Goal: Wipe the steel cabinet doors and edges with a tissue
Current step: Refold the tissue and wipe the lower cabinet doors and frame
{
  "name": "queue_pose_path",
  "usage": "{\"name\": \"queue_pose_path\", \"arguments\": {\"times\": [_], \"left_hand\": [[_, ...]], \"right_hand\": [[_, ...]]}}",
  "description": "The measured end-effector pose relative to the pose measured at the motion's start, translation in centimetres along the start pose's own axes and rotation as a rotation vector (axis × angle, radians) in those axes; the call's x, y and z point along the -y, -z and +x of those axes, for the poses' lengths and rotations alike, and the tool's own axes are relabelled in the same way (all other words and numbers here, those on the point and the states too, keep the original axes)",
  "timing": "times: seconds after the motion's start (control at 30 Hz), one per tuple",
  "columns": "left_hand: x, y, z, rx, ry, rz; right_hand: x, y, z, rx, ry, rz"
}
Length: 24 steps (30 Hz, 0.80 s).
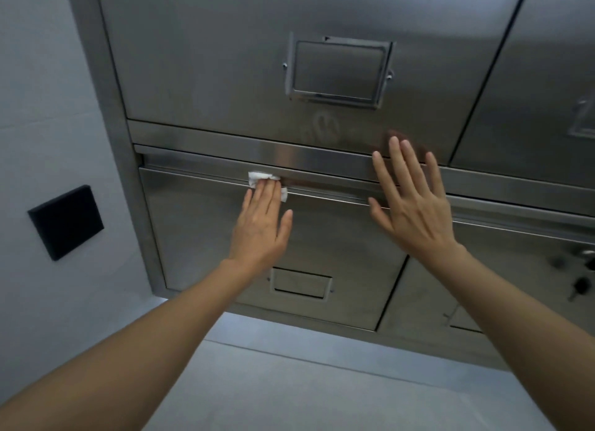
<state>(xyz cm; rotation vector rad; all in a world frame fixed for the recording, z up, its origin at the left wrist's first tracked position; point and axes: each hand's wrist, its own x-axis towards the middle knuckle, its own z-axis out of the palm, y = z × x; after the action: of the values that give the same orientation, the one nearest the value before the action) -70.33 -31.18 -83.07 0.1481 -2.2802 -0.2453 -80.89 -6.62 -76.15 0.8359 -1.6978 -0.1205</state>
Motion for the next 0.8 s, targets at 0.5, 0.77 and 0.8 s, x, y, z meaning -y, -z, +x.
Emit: {"name": "queue_pose_path", "arguments": {"times": [0.5, 0.77, 0.8], "left_hand": [[-11.1, -5.3, -0.3, -0.042, -0.077, 0.144], [-7.4, -4.4, -1.1, -0.075, 0.085, 0.156], [-5.8, -3.5, -1.3, -0.039, 0.176, 0.129]], "right_hand": [[-10.9, -1.9, -8.7, 0.085, -0.060, -0.058], [-10.8, -2.3, -9.0, 0.053, -0.035, -0.012], [-10.7, -2.5, -9.0, 0.049, -0.032, -0.004]]}}
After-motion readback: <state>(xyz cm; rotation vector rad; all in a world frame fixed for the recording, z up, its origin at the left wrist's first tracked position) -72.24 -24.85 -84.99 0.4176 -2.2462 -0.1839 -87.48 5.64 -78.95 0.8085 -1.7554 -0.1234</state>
